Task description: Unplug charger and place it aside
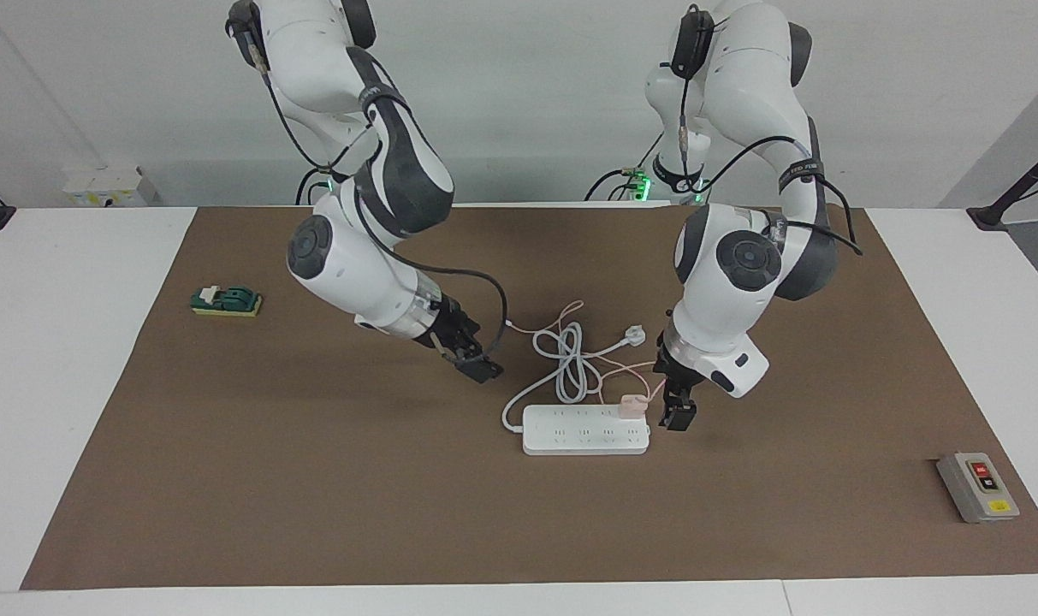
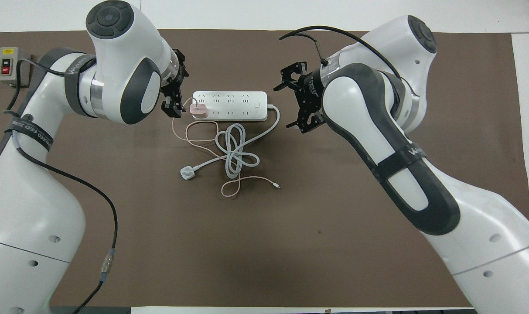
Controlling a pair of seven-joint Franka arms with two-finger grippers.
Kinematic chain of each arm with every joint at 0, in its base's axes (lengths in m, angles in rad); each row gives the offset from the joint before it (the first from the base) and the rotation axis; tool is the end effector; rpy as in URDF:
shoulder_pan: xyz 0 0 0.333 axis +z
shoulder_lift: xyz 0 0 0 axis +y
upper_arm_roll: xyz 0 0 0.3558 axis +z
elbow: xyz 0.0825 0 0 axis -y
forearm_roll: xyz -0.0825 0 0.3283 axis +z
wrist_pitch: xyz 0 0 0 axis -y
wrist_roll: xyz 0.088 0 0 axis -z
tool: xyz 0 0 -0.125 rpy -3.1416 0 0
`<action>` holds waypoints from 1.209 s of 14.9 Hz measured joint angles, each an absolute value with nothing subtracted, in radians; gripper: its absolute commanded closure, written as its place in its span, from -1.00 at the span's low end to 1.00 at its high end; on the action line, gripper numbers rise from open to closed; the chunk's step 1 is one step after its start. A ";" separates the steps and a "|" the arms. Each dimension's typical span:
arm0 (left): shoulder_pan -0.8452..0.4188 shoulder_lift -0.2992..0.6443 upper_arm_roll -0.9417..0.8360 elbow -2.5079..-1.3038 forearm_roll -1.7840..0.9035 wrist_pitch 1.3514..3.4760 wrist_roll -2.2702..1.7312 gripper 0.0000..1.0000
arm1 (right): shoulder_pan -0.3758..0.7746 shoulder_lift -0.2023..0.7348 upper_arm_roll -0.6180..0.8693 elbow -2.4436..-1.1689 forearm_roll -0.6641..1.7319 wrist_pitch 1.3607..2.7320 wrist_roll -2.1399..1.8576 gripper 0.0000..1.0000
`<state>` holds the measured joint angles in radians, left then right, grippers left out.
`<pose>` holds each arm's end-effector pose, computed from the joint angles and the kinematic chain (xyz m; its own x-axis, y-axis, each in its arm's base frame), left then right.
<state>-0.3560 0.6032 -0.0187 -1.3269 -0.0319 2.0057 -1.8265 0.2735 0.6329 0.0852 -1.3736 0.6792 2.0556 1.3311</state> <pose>0.6548 -0.2566 0.4231 0.1044 0.9928 -0.0582 0.9929 -0.1008 0.0626 0.6552 0.2761 0.4041 0.2390 -0.7597 -0.6047 -0.9681 -0.2343 -0.0884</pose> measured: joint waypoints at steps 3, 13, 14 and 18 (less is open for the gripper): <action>-0.359 0.612 -0.017 -1.375 -0.032 2.070 -1.833 -1.00 | 0.284 0.752 0.085 -1.276 0.706 2.080 1.394 -1.00; -0.409 0.575 -0.017 -1.499 -0.003 2.092 -1.833 -0.83 | 0.322 0.989 0.093 -1.030 0.762 2.138 1.466 -1.00; -0.410 0.573 -0.016 -1.500 -0.003 2.092 -1.833 -0.61 | 0.322 0.993 0.093 -1.024 0.762 2.138 1.466 -1.00; -0.410 0.572 -0.010 -1.506 -0.001 2.095 -1.833 0.56 | 0.310 1.000 0.101 -1.016 0.768 2.084 1.471 -1.00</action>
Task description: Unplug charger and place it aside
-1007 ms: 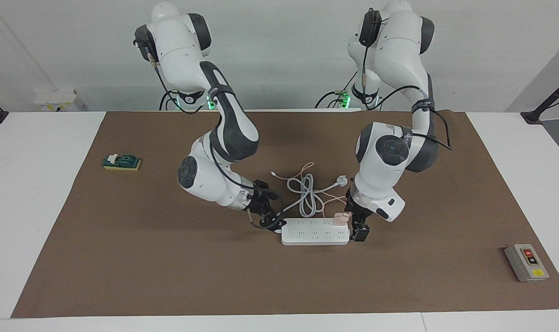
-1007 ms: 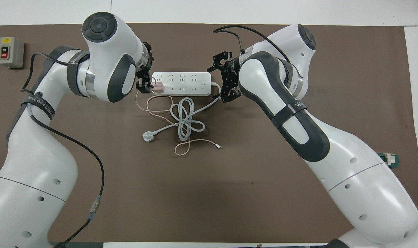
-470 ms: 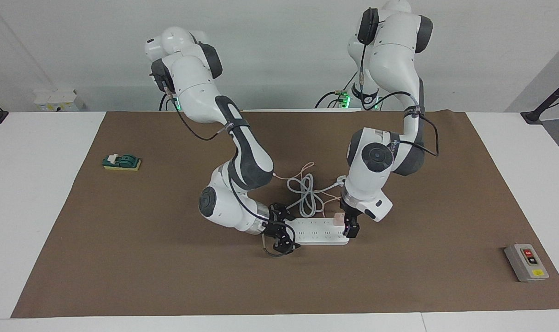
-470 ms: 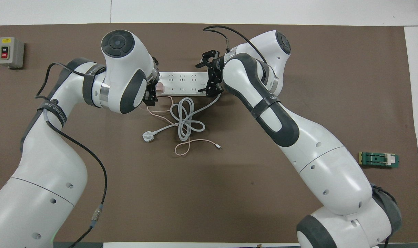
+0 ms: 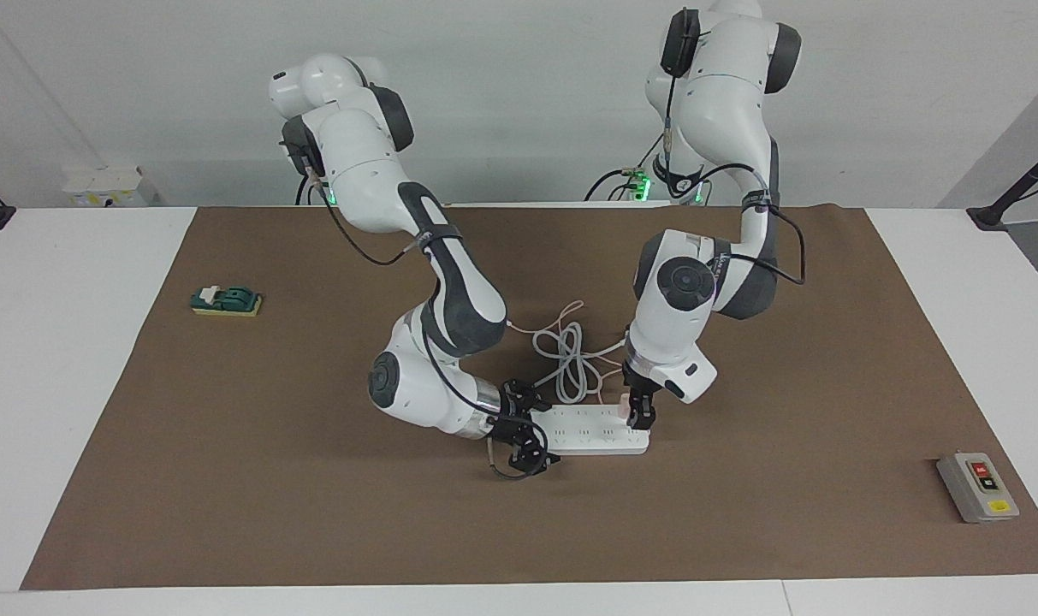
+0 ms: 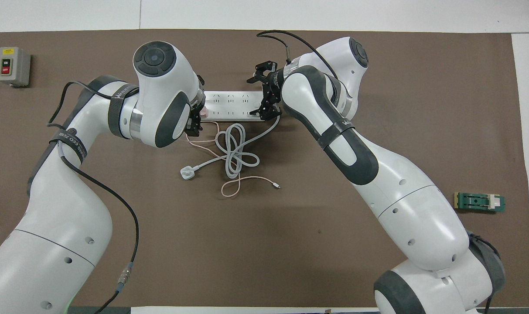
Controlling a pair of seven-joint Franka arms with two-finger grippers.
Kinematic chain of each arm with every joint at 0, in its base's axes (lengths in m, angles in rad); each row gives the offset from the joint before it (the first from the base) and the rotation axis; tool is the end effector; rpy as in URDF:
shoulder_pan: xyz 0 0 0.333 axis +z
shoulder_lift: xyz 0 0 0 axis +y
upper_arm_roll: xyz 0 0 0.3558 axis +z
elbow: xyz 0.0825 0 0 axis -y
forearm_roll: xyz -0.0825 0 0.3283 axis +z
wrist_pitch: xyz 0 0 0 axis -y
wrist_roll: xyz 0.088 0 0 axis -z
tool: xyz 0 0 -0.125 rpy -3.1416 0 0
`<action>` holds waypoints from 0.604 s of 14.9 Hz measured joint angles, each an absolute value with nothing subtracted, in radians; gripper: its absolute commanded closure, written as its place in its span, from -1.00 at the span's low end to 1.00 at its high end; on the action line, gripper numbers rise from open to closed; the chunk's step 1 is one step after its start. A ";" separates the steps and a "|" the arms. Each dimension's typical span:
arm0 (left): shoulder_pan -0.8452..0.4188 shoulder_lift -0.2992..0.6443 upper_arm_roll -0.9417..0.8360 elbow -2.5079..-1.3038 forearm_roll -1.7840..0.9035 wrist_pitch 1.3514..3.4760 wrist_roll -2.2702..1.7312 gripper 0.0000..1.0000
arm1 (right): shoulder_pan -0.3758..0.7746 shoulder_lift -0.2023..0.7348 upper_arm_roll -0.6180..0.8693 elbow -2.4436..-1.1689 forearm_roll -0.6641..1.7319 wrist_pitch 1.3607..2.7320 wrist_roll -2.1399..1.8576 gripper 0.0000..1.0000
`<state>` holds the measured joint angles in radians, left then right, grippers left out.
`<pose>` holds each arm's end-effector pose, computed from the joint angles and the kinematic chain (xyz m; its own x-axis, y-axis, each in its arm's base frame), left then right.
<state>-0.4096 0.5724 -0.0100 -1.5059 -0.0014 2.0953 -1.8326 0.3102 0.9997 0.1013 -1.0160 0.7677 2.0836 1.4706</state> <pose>0.6208 -0.2756 0.3765 0.1549 0.9879 -0.0108 0.9878 -0.1547 0.0147 0.7111 0.3245 0.2929 0.0589 -0.7201 -0.6914 -0.9954 -0.0948 0.0139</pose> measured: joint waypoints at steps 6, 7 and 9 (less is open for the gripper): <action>-0.410 0.571 -0.008 -1.517 0.000 2.126 -1.834 1.00 | 0.303 1.007 0.110 -1.012 0.769 2.075 1.471 -1.00; -0.410 0.571 -0.008 -1.517 0.000 2.126 -1.835 1.00 | 0.305 1.009 0.111 -1.012 0.769 2.078 1.471 -1.00; -0.410 0.571 -0.008 -1.517 0.000 2.127 -1.836 1.00 | 0.308 1.016 0.114 -1.011 0.770 2.079 1.471 -1.00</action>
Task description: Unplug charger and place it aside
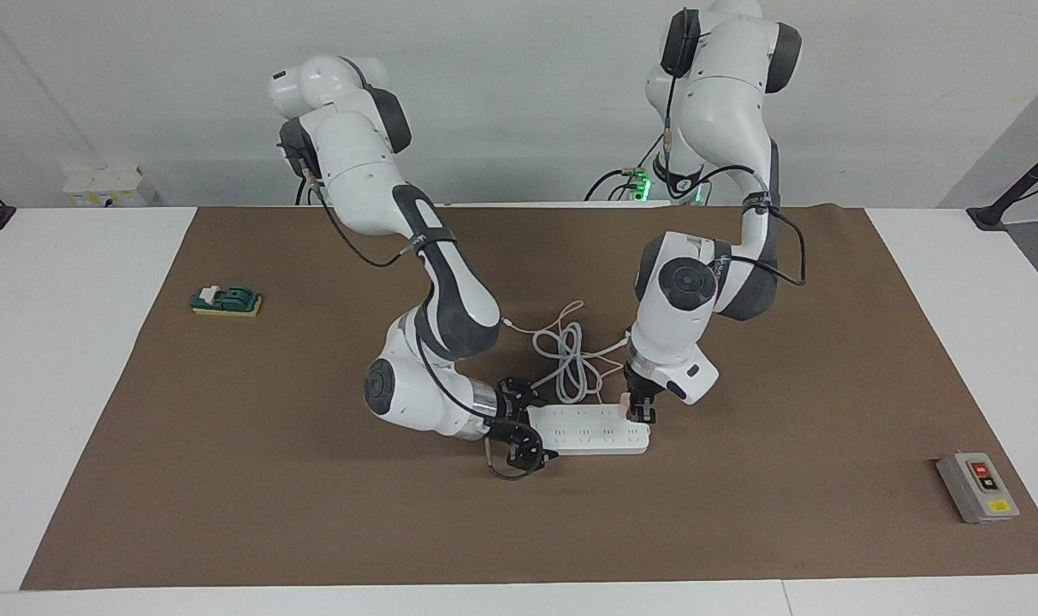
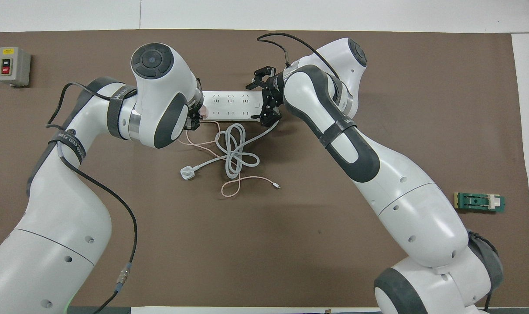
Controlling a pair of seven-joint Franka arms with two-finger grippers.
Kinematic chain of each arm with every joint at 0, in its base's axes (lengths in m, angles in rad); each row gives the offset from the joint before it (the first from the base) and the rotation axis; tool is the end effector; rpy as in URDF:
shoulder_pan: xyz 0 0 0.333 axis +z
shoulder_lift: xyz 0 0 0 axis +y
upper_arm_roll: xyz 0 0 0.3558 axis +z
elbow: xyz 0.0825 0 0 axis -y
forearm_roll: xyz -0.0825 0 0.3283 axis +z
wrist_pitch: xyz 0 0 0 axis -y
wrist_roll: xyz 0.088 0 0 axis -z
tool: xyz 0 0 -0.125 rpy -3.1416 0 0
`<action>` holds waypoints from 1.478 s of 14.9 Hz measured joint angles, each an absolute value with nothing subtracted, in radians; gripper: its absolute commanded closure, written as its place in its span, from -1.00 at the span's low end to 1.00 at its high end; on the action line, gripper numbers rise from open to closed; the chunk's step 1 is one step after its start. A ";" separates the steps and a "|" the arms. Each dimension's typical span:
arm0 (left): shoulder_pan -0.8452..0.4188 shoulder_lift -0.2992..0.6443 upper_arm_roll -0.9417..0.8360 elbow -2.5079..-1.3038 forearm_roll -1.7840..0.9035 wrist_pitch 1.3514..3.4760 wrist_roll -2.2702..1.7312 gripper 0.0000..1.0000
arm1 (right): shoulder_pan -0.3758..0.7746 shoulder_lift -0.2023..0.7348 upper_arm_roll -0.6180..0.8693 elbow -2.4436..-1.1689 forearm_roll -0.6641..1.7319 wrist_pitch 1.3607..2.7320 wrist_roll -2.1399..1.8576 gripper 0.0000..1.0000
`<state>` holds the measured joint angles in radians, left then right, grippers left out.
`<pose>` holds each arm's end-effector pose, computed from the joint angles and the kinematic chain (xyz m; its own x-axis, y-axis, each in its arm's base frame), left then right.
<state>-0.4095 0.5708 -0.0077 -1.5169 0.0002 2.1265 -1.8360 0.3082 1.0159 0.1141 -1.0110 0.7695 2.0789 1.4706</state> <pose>0.6227 -0.2749 0.3758 0.1505 0.9885 -0.0140 0.9880 -0.1499 0.0364 0.7089 0.3287 0.2833 0.0513 -0.7136 -0.6987 -0.9943 -0.1018 0.0310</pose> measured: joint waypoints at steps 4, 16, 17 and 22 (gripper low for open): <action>-0.409 0.570 -0.008 -1.517 0.000 2.126 -1.836 1.00 | 0.305 1.025 0.119 -1.003 0.770 2.060 1.471 -1.00; -0.297 0.418 0.003 -1.432 -0.009 1.845 -1.716 1.00 | 0.278 1.060 0.111 -0.925 0.770 1.958 1.471 -1.00; -0.267 0.388 0.004 -1.432 -0.017 1.800 -1.657 1.00 | 0.277 1.060 0.110 -0.925 0.770 1.952 1.471 -1.00; -0.099 0.294 0.007 -1.436 -0.033 1.638 -1.332 1.00 | 0.277 1.064 0.109 -0.923 0.770 1.950 1.470 -1.00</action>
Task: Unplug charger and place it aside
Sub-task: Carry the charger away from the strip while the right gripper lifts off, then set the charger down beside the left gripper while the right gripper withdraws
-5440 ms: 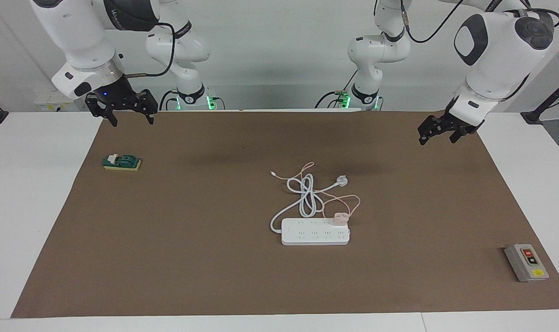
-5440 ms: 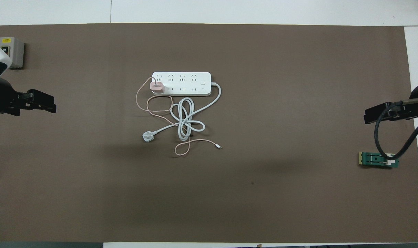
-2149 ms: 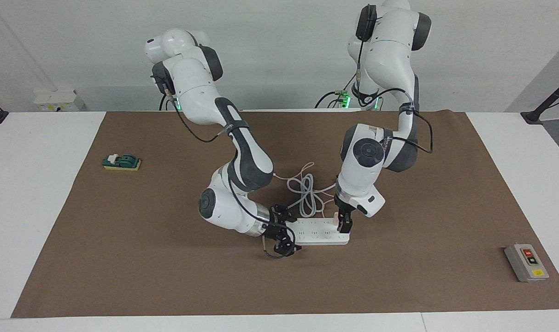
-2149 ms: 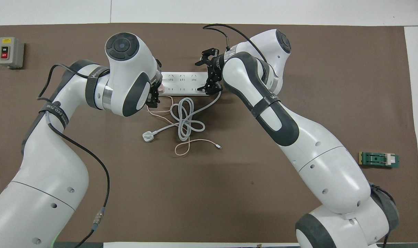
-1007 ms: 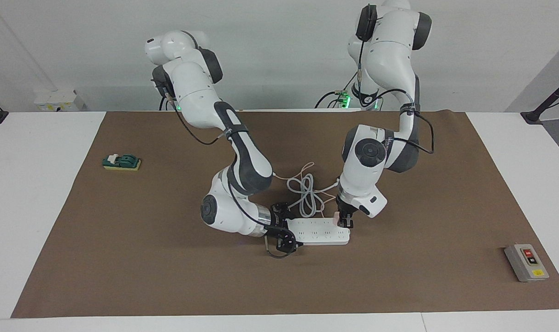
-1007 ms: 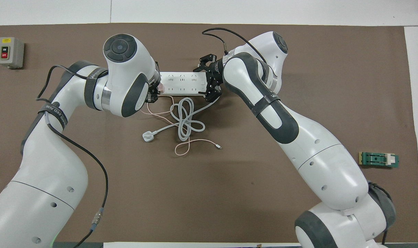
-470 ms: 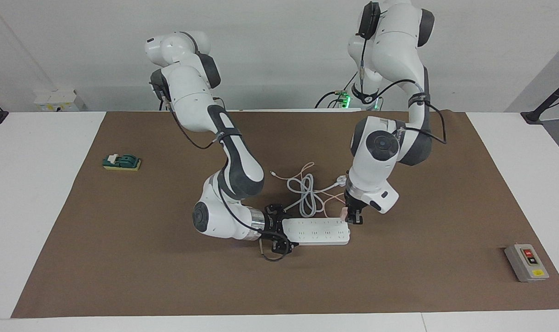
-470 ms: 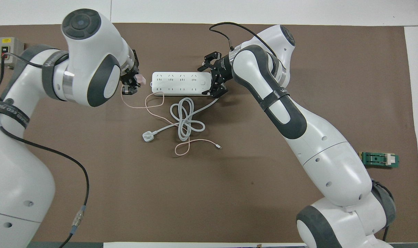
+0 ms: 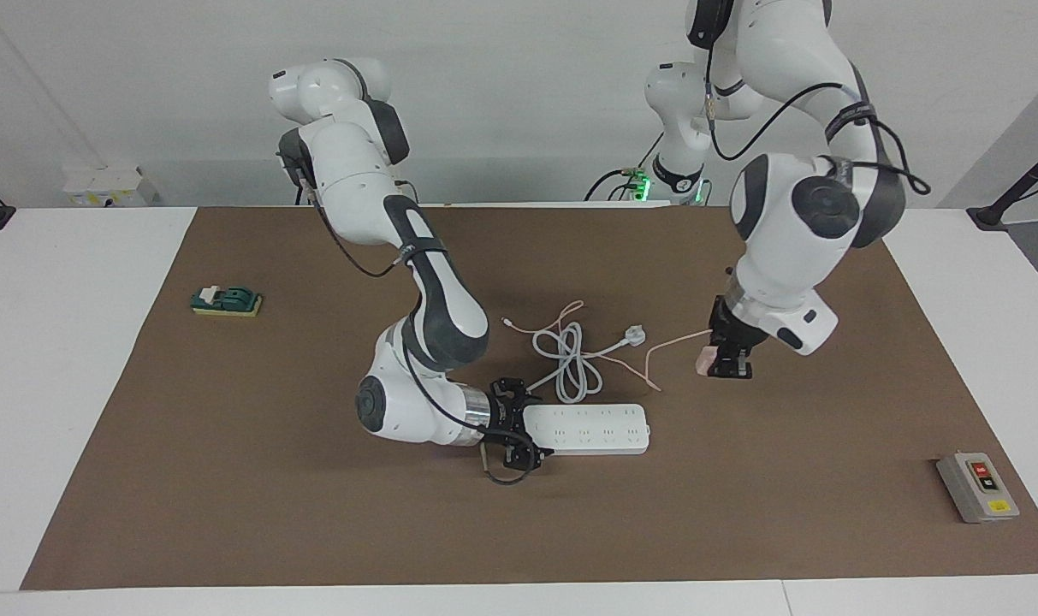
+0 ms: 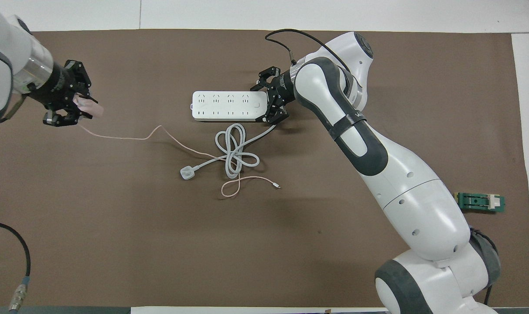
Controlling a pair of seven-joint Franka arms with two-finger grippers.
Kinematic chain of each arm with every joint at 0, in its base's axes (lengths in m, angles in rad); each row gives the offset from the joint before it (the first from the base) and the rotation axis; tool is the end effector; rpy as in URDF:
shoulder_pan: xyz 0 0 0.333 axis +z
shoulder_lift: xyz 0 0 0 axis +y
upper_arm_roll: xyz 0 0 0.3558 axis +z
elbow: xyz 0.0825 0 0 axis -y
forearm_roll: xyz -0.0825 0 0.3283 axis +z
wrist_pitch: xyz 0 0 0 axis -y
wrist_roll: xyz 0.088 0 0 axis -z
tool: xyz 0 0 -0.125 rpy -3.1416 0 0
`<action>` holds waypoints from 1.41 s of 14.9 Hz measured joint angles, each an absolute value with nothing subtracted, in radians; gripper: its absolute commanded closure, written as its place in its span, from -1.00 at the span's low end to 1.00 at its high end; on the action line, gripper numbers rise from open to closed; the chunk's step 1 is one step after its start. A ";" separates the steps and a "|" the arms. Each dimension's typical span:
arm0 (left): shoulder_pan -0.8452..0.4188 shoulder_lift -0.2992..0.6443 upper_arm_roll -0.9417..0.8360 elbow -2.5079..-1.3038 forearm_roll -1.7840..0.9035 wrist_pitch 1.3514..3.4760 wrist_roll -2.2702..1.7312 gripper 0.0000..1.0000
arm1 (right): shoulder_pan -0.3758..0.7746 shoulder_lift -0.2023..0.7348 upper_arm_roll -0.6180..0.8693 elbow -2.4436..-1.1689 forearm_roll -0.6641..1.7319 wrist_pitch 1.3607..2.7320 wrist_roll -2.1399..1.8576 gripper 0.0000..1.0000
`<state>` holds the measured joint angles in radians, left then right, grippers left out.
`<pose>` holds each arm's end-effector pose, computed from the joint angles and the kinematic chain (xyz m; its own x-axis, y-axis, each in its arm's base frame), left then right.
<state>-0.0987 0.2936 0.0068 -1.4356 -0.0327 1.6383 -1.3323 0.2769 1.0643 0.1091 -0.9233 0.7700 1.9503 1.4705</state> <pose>0.5925 -0.0591 0.5470 0.3187 0.9465 -0.0509 0.9433 -0.3220 -0.0811 0.7151 0.3123 0.2771 0.0457 -0.6980 -0.7146 -0.9852 -0.1497 0.0833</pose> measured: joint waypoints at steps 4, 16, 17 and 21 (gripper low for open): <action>0.026 0.271 0.008 -1.467 -0.035 1.614 -1.086 1.00 | 0.277 1.064 0.109 -0.922 0.770 1.950 1.470 -1.00; 0.180 0.117 0.012 -1.859 -0.037 1.894 -0.605 -1.00 | 0.223 0.954 0.007 -0.869 0.691 1.750 1.445 -1.00; 0.180 0.113 0.010 -1.860 -0.037 1.895 -0.602 -1.00 | 0.215 0.928 0.006 -0.868 0.633 1.718 1.429 -1.00; 0.175 0.105 0.001 -1.855 -0.037 1.895 -0.583 -1.00 | 0.210 0.824 0.004 -0.866 0.370 1.580 1.233 -1.00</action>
